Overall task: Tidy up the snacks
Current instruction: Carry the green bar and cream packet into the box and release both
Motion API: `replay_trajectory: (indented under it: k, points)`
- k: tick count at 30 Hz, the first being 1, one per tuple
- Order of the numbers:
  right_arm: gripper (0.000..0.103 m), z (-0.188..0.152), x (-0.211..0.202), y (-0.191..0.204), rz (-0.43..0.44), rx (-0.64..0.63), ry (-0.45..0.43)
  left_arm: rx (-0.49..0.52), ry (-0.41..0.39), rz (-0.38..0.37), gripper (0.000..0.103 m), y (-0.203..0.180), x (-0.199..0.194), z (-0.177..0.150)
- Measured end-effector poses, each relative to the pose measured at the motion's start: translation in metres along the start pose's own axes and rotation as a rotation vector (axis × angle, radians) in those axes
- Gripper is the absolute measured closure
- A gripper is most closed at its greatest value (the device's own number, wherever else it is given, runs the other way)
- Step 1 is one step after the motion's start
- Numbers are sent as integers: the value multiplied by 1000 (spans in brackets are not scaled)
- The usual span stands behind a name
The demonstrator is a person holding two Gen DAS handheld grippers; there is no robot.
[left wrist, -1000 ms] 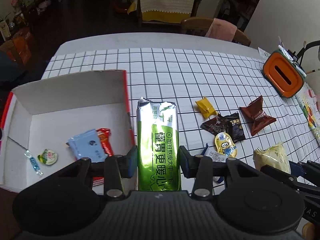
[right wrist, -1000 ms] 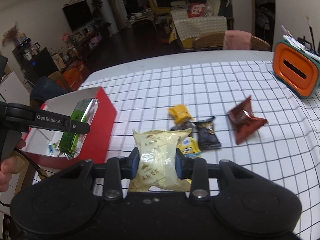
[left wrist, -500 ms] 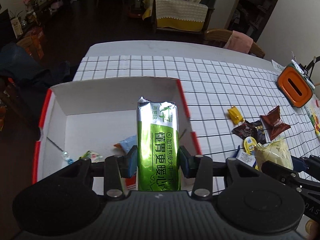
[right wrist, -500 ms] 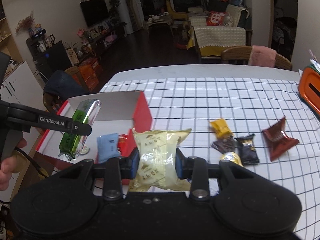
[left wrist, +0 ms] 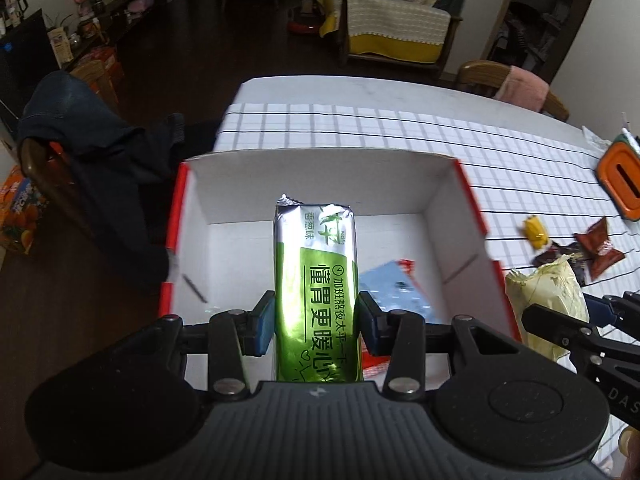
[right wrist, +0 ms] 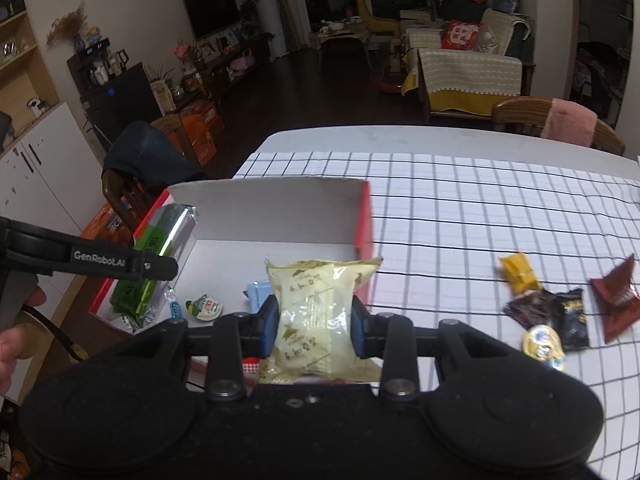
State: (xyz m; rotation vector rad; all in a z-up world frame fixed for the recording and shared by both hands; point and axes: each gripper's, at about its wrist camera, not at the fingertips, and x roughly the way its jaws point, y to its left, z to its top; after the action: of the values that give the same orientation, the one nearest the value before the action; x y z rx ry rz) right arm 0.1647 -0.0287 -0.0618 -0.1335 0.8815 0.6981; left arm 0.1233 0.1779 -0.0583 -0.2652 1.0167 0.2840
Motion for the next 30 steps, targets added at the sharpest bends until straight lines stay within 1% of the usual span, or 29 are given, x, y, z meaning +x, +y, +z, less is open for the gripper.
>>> replay_trajectory:
  k: [6,10,14,16,23,26,30]
  points:
    - [68,13,38,20,-14,-53,32,-27,36,11,61,25,18,4]
    - [68,24,63,26,-22,-77,51,-17,48,26,61,31,31,10]
    - [68,35,91,28,-37,-87,83,-11,72,24,61,34,46,19]
    - [68,38,104,29,-42,-90,103,-17,90,18,61,36,53,23]
    - [68,43,138,31,-53,-111,165,11,159,37,61,32,78,36]
    - [68,43,149,30,-63,-119,197,4,205,32,61,32,87,41]
    - [68,42,154,31,-62,-126,227,4,268,57,61,30,99,45]
